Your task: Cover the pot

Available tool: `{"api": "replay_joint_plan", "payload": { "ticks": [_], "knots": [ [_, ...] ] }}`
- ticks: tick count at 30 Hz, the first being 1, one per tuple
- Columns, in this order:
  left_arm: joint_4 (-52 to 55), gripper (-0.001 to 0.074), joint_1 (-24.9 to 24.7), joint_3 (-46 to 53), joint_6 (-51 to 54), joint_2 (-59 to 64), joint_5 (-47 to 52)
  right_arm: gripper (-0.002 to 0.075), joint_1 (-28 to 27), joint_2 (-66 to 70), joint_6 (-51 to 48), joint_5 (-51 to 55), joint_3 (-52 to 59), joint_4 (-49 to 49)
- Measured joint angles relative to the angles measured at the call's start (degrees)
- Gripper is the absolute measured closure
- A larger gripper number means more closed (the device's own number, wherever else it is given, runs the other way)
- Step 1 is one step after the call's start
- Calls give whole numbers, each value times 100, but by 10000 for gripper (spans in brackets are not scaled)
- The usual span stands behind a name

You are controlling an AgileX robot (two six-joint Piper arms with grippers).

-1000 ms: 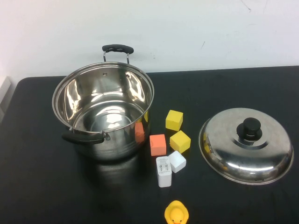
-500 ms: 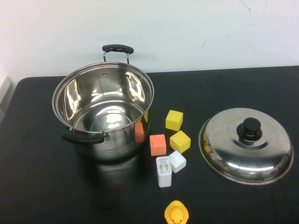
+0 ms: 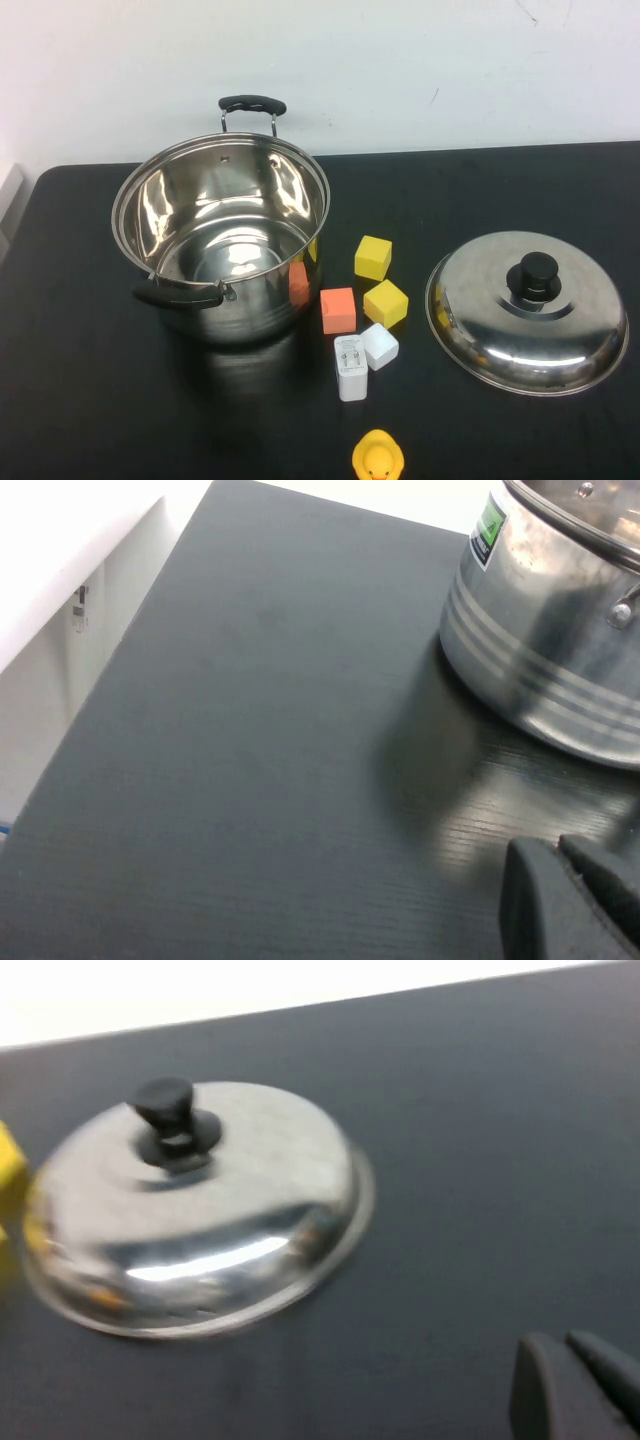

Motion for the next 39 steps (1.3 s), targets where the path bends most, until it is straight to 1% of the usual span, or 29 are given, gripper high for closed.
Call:
{"api": "replay_joint_plan", "payload": {
  "ticks": [3,5,7,8,10,13,22,27,30,31,35,37,39],
  "knots": [
    [0,736,0,0,0,0,0,728,0,0,343,-148,24,1137],
    [0,736,0,0,-22,0,0,728,0,0,823,-312,50,2312],
    [5,736,0,0,-22,0,0,728,0,0,1085,-492,49,3337],
    [5,736,0,0,-22,0,0,728,0,0,1153,-562,49,3691],
    [5,736,0,0,-22,0,0,728,0,0,1203,-624,49,4037],
    [5,737,0,0,-12,0,0,728,0,0,1064,-664,49,4189],
    [5,737,0,0,-12,0,0,728,0,0,-478,-703,49,4223],
    [14,737,0,0,-12,0,10,728,0,0,-1127,-1020,0,4303],
    [14,737,0,0,-12,0,10,728,0,0,-2123,-998,-390,4308],
    [14,737,0,0,-12,0,10,728,0,68,-2590,-972,-591,4317],
    [14,737,0,0,-12,0,10,728,0,753,-4246,-935,-1292,4317],
    [14,737,0,0,-12,0,10,728,0,1271,-4757,-963,-1495,4386],
    [14,737,0,0,-12,0,10,728,0,1756,-4957,-1090,-1622,4387]
  ]
}}
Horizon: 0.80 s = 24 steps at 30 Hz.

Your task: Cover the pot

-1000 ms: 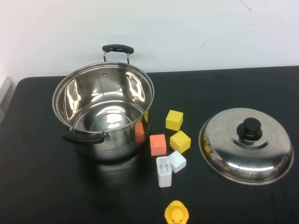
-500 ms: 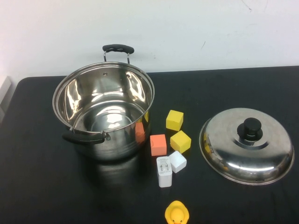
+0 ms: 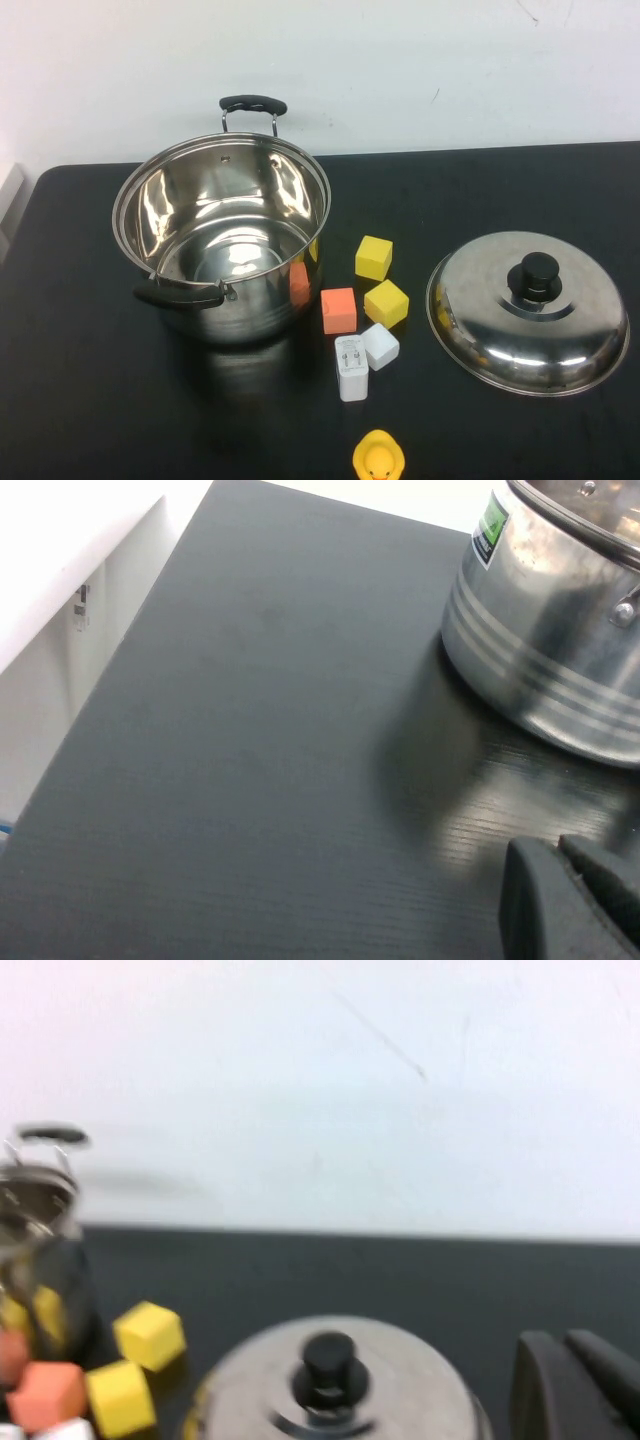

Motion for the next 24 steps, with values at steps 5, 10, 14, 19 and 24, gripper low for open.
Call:
{"api": "replay_joint_plan", "payload": {
  "ticks": [5,10,14,19,24],
  "knots": [
    [0,737,0,0,0,0,0,728,11,1321,2626,-811,-247,-1778],
    [0,737,0,0,12,0,0,722,140,2836,5482,-3107,-289,-4209],
    [0,736,0,0,12,0,0,562,283,4401,5843,-5328,-364,-5084],
    [0,737,0,0,12,0,0,214,594,6193,5920,-6719,-718,-5328],
    [0,737,0,0,12,0,0,108,663,7307,5920,-7038,-1257,-5618]
  ]
}}
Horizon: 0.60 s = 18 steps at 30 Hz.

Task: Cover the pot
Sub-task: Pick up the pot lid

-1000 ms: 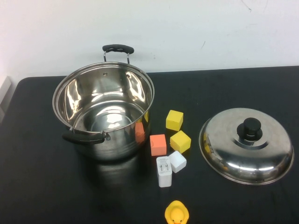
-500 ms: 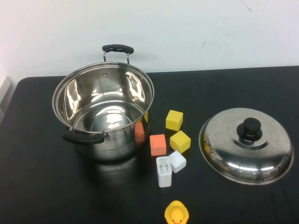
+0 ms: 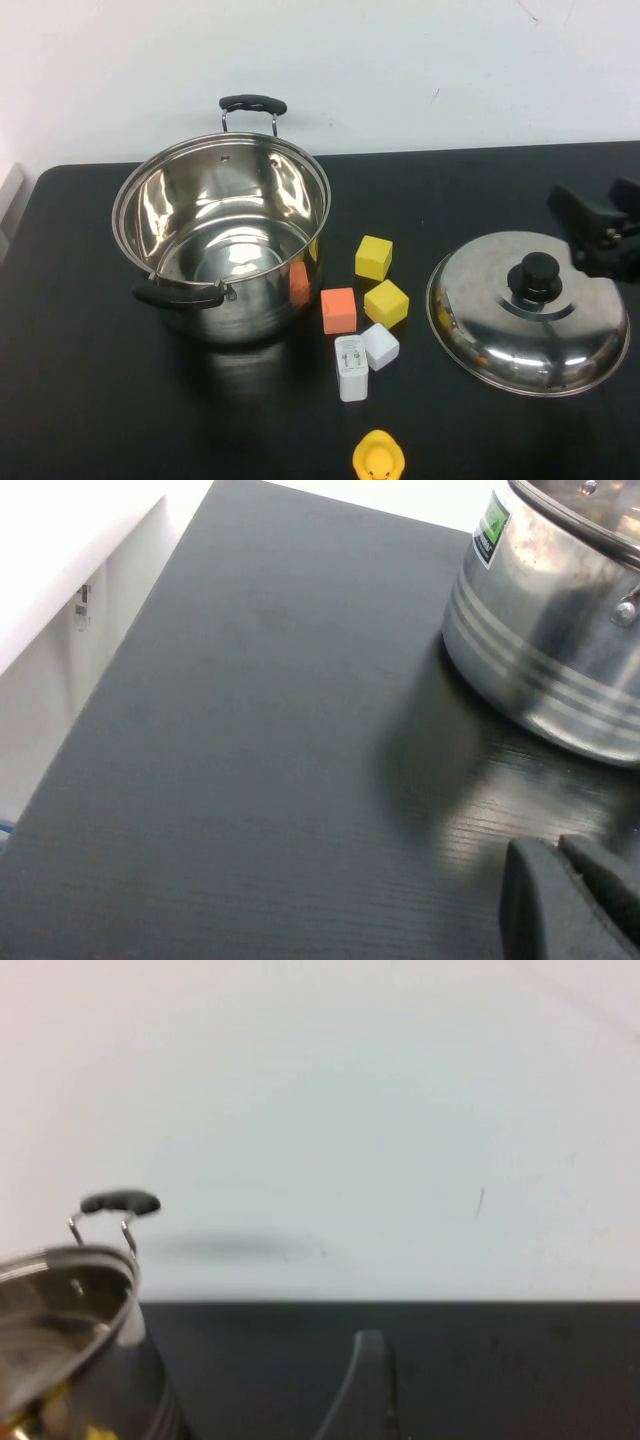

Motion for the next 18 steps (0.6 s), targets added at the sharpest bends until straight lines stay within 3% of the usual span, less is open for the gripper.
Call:
{"api": "replay_joint_plan", "payload": {
  "ticks": [9,18],
  "knots": [
    [4,737,0,0,0,0,0,95,10,1137,-920,-90,-343,-232],
    [4,736,0,0,0,0,0,93,10,2162,-1218,-340,-421,-254]
  ]
}}
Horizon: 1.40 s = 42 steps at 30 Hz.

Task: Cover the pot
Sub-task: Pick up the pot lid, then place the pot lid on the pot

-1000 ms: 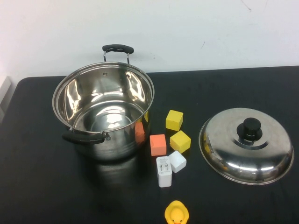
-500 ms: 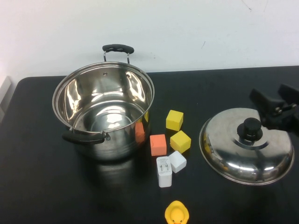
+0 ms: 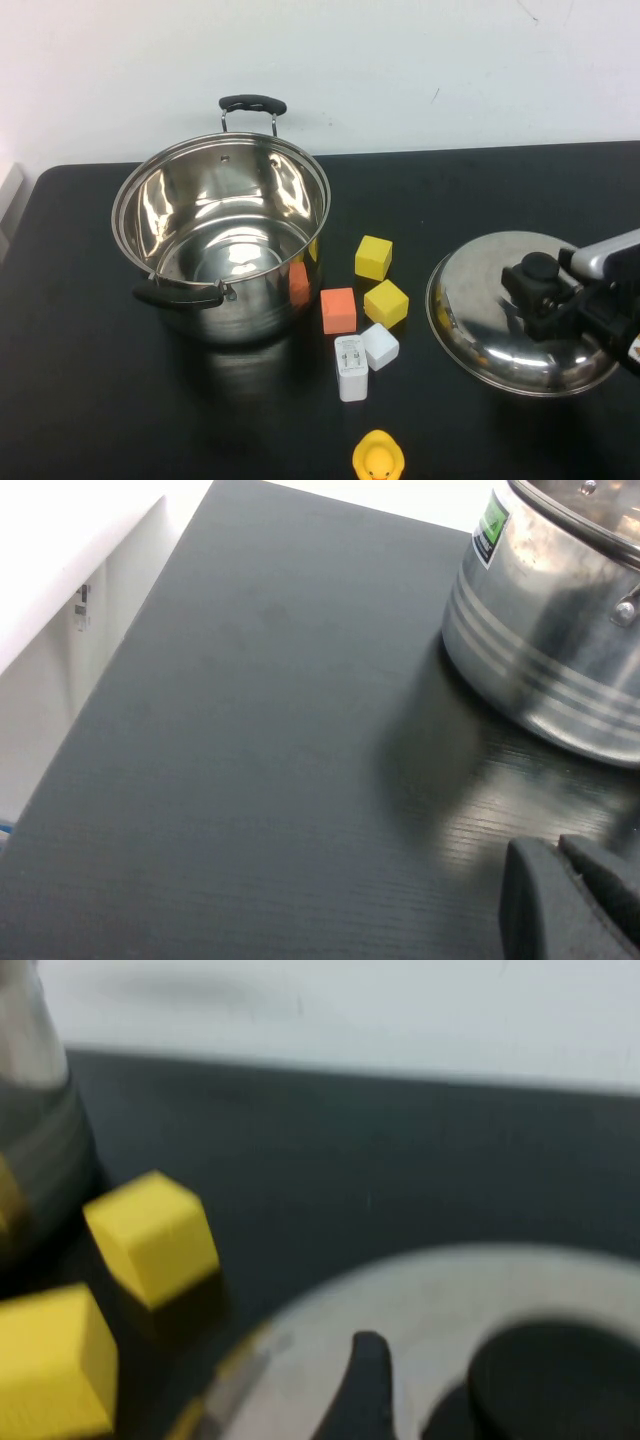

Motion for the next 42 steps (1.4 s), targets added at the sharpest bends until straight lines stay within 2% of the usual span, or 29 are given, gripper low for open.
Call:
{"api": "replay_joint_plan", "payload": {
  "ticks": [6,11,16,17,18,19,23,25,28,31,35,42],
  "knots": [
    [0,736,0,0,-18,0,0,116,0,411,-107,-347,-132,46],
    [0,736,0,0,-18,0,0,283,0,438,-171,-384,-145,266],
    [0,736,0,0,-18,0,0,301,10,283,-271,-213,-145,396],
    [0,736,0,0,-18,0,0,402,10,177,-271,-130,-145,369],
    [0,736,0,0,-18,0,0,367,10,52,-259,-27,-134,328],
    [0,736,0,0,-18,0,0,385,10,-73,-269,41,-134,266],
    [0,736,0,0,-8,0,0,380,10,-983,-141,187,-142,-160],
    [0,736,0,0,-8,0,0,380,24,-1580,259,576,-267,-543],
    [0,736,0,0,-8,0,0,380,179,-2275,1393,1688,-728,-1243],
    [0,736,0,0,-8,0,0,380,507,-2646,2410,2699,-1396,-2217],
    [0,736,0,0,-8,0,0,380,1162,-2622,3298,3225,-2470,-3285],
    [0,736,0,0,-8,0,0,380,2153,-1507,3638,3492,-4220,-3565]
  ]
}}
